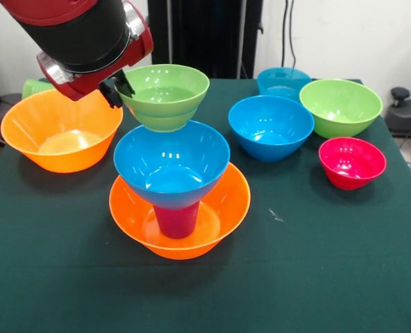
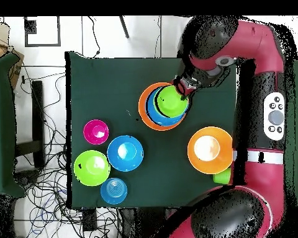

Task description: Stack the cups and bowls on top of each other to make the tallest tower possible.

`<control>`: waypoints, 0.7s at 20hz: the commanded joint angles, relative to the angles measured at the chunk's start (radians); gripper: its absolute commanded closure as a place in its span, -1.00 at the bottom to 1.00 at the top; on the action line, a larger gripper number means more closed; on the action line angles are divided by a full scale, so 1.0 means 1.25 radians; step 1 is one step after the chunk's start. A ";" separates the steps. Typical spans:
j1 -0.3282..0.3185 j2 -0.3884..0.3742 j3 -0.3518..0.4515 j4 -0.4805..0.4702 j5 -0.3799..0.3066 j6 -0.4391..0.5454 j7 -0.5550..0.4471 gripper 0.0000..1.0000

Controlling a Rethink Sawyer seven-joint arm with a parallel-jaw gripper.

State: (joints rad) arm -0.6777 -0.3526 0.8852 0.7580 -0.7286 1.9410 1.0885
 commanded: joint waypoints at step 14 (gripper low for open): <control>-0.008 0.022 -0.044 0.077 -0.034 -0.166 -0.218 1.00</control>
State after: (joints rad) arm -0.6818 -0.3283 0.8851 0.7716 -0.7286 1.8216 1.0885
